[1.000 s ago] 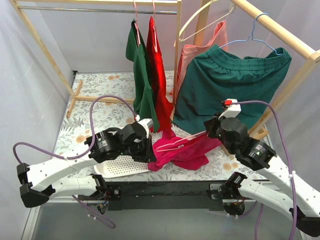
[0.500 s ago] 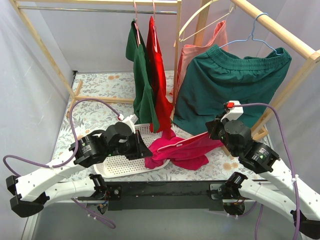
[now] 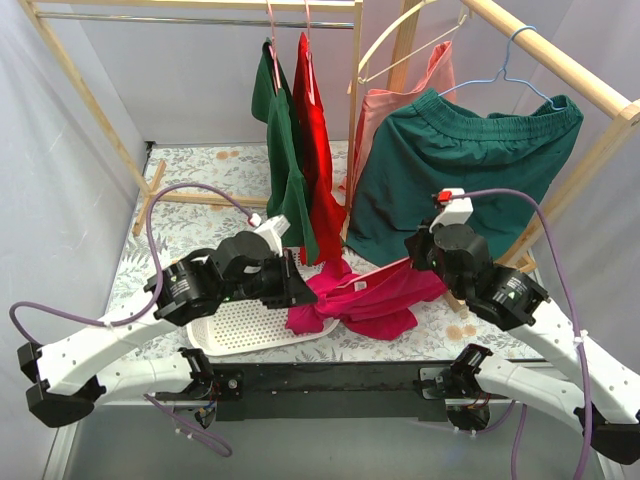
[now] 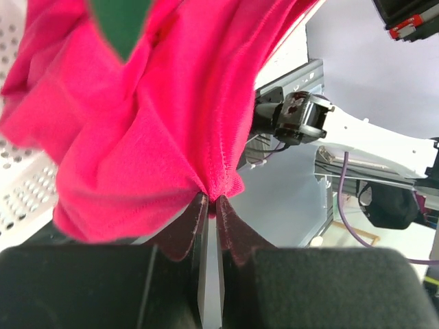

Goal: Place the t-shirt on the hanger

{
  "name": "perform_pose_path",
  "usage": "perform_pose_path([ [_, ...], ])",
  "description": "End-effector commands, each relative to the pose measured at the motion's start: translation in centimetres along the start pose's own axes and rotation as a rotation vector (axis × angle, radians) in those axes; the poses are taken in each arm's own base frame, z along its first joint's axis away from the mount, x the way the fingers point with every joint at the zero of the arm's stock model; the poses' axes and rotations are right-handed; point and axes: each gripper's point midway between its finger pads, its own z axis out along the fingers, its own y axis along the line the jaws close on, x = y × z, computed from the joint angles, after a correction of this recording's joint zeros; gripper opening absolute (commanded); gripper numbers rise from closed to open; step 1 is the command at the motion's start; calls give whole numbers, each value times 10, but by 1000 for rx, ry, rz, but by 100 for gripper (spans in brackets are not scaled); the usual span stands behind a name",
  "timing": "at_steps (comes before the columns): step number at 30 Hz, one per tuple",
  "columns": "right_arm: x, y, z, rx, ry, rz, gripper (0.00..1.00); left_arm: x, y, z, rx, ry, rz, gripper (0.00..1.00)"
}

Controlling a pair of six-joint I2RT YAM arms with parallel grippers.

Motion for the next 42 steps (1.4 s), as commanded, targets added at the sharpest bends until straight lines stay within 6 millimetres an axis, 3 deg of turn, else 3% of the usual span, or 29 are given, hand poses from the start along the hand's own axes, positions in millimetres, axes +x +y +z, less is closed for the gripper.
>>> perform_pose_path([
  [1,-58,21,-15,-66,-101,1,1,-28,-38,-11,73,-61,83,6],
  [3,-71,33,-18,-112,-112,-11,1,-35,-39,-7,37,-71,113,13],
  [4,-76,36,-19,-126,-122,-33,1,-43,-49,-13,50,-90,123,27],
  [6,-88,45,-22,-155,-139,-40,1,-52,-47,-12,5,-115,139,31],
  [8,-90,55,-19,-192,-126,-88,1,-61,-56,-13,9,-133,155,45],
  [12,-91,70,-15,-245,-99,-119,1,-78,-71,-23,22,-188,177,60],
  [14,-111,79,-24,-283,-137,-122,1,-87,-77,-27,11,-208,210,61],
  [15,-120,80,-27,-282,-155,-128,1,-95,-89,-42,32,-234,222,62],
  [16,-144,83,-37,-279,-190,-123,1,-101,-95,-49,38,-254,233,63],
  [19,-180,102,-50,-332,-215,-164,1,-122,-124,-83,110,-340,279,63],
  [20,-210,106,-72,-361,-281,-144,1,-129,-128,-92,117,-377,289,63],
  [21,-220,111,-78,-383,-298,-150,1,-136,-137,-106,150,-418,293,63],
  [22,-222,114,-77,-389,-297,-153,1,-139,-141,-114,170,-440,301,64],
  [24,-206,113,-63,-379,-270,-160,1,-143,-148,-130,218,-489,312,64],
  [26,-186,114,-52,-388,-243,-140,1,-141,-145,-129,220,-494,321,62],
  [27,-157,114,-35,-384,-173,-150,1,-140,-142,-129,216,-494,331,60],
  [29,-143,119,-31,-414,-131,-131,1,-136,-137,-127,201,-476,358,55],
  [32,-170,117,-39,-385,-182,-138,1,-123,-122,-118,146,-401,417,44],
  [33,-193,112,-53,-361,-234,-134,1,-113,-119,-117,153,-352,440,41],
  [35,-198,112,-46,-329,-229,-176,1,-100,-114,-110,159,-287,500,37],
  [38,-180,109,-33,-306,-172,-193,1,-78,-95,-95,124,-170,539,33],
  [42,-158,101,-22,-273,-119,-171,1,-67,-79,-88,110,-139,548,34],
])
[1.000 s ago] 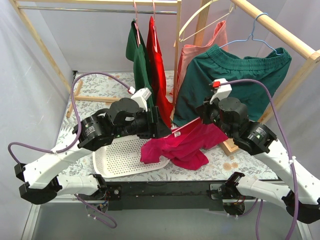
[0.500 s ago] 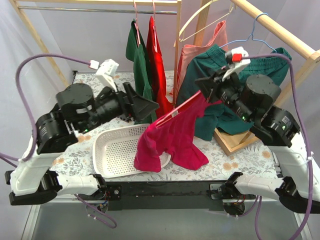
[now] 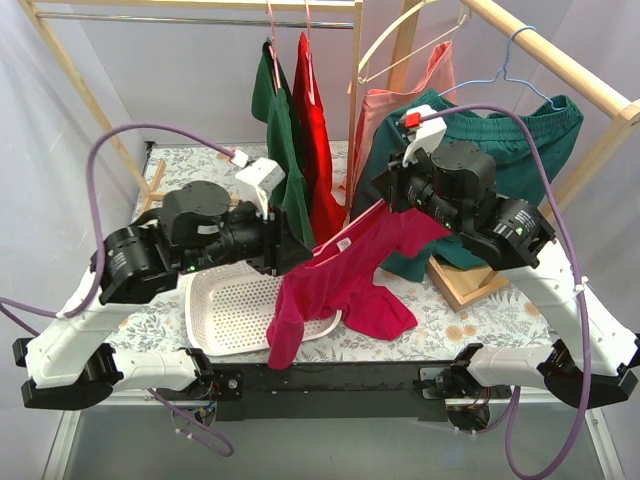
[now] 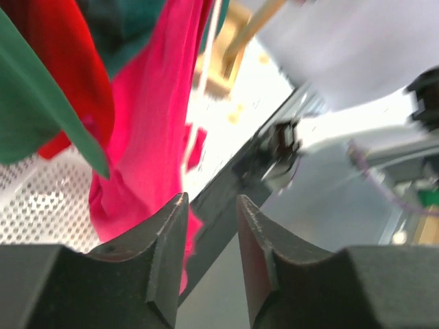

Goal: Place the t-shirt on the hanger

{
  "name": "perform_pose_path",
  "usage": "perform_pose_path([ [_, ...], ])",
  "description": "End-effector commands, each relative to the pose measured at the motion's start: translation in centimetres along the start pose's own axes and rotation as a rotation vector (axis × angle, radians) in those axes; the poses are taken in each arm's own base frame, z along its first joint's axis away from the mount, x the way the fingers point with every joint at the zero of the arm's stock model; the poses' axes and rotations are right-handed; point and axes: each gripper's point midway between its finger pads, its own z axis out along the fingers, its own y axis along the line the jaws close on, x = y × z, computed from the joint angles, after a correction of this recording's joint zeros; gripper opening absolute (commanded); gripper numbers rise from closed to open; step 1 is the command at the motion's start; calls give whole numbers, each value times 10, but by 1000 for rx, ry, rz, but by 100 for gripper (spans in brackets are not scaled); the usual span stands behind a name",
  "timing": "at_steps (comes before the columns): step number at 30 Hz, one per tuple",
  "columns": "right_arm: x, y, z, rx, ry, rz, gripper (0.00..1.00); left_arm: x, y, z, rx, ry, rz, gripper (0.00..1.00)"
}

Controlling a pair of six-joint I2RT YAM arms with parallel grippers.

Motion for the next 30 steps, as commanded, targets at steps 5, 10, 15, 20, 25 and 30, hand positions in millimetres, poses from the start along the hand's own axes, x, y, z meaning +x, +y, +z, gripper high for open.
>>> perform_pose_path([
  [5,2,-10,-13,40,-35,47,1,36,18,-9,-12,99,91,42],
  [10,10,-12,-16,48,-17,59,1,41,18,-9,6,129,148,47],
  [15,12,-14,-18,57,-13,66,1,53,14,-4,50,181,172,52],
  [20,6,-14,-20,55,-23,65,1,72,28,9,1,279,198,50],
  [25,1,-14,-23,55,-31,63,1,66,34,18,-36,275,231,40],
  [30,-4,-14,-26,54,-41,58,1,59,30,32,-25,272,272,25],
])
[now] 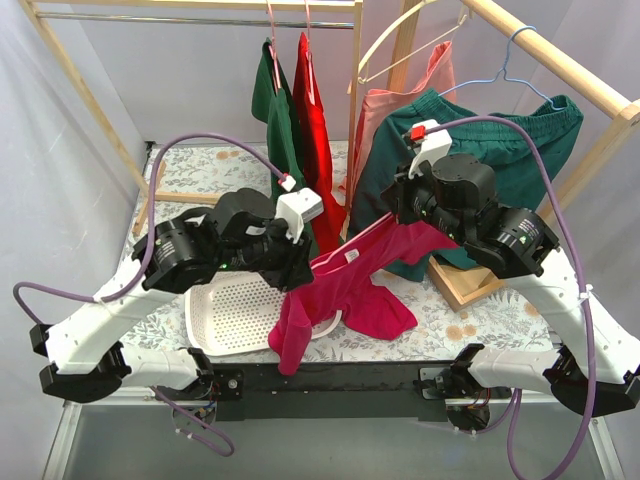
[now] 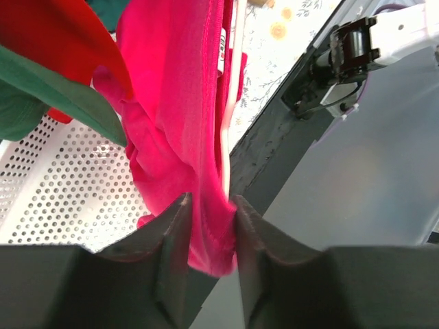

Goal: Place the t-shirt on the hanger

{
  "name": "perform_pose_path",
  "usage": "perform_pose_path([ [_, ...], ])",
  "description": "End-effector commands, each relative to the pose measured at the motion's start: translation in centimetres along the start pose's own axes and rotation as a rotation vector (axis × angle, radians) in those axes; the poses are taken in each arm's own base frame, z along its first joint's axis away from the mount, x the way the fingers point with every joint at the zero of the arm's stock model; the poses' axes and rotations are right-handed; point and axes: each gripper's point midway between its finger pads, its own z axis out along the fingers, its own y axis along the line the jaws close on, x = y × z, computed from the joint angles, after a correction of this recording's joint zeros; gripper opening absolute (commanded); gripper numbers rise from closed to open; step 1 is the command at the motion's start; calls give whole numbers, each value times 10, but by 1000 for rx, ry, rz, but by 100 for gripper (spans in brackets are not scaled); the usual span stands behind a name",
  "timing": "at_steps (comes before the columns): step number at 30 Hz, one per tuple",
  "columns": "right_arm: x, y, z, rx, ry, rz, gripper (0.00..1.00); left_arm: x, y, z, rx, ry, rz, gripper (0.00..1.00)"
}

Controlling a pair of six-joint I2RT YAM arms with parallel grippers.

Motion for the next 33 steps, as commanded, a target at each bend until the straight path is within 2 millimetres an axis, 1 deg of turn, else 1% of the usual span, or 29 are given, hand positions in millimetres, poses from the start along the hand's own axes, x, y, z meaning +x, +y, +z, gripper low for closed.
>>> perform_pose_path([
  [1,-34,1,-17,-13,-103,27,1,-17,-1,-2,-3,-38,64,21],
  [4,-36,7,-17,-42,-101,21,1,-29,-1,5,-10,-67,87,17],
  [6,-37,12,-18,-71,-98,16,1,-37,-4,10,-3,-85,101,16],
  [8,-37,15,-17,-87,-93,13,1,-43,-5,19,-5,-90,118,14],
  [10,-36,21,-17,-116,-88,11,1,-47,-5,25,-3,-99,133,14],
  [11,-36,22,-17,-122,-85,11,1,-52,-7,30,1,-110,137,12],
  [17,-32,32,-16,-172,-72,13,1,-68,-10,47,7,-151,159,11],
  [21,-29,38,-16,-201,-65,19,1,-78,-7,60,-11,-182,162,10],
  [22,-29,39,-15,-206,-62,20,1,-83,-7,61,-17,-204,160,10],
  [23,-29,40,-16,-216,-64,21,1,-86,-1,63,-48,-218,157,10],
  [25,-28,42,-16,-220,-60,23,1,-90,1,65,-64,-237,155,9],
  [26,-30,42,-17,-225,-65,25,1,-96,2,65,-73,-262,151,9],
  [29,-31,43,-17,-227,-67,27,1,-104,-1,64,-61,-294,147,9],
  [31,-32,43,-17,-229,-69,26,1,-107,-2,63,-60,-307,142,11],
  [33,-33,44,-18,-232,-70,18,1,-109,-2,60,-66,-321,138,15],
])
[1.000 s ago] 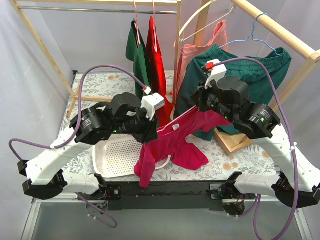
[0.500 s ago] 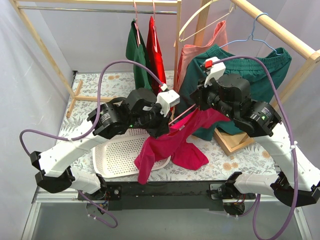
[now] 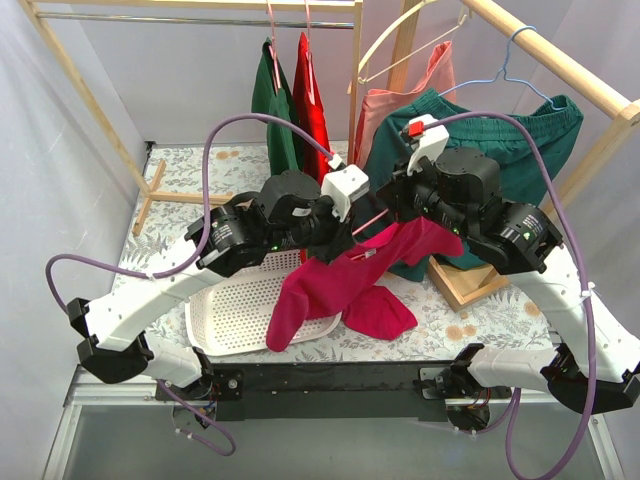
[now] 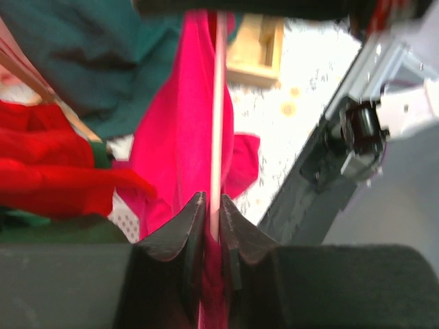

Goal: Place the t-shirt on the hanger

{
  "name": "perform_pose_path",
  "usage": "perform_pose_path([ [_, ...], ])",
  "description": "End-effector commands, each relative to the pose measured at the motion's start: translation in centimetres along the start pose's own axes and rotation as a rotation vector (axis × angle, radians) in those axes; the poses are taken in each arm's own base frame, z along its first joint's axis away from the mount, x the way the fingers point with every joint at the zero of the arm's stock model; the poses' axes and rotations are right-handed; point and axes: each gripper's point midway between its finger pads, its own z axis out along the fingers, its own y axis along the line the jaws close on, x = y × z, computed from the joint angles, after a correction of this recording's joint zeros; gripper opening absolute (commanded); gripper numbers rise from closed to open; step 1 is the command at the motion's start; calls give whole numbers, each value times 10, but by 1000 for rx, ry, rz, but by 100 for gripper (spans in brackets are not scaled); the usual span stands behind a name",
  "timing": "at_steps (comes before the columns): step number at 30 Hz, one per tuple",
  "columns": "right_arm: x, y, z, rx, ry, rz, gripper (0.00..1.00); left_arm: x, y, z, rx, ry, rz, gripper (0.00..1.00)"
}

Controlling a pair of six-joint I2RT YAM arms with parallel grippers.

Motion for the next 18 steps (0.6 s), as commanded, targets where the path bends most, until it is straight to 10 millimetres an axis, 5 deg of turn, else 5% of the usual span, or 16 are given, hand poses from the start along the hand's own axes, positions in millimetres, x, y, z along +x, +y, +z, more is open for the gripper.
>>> perform_pose_path([
  [1,-27,30,-12,-143,-77,35,1,-40,9,-1,-56,-165,-7,16],
  [5,-47,29,-19,-135,-104,3,1,-63,8,-22,-62,-253,-39,41],
  [12,-78,34,-29,-154,-134,-82,1,-123,-4,-115,-16,-453,-66,59],
  [18,-67,35,-23,-162,-95,-102,1,-80,-21,-146,83,-280,-99,50],
])
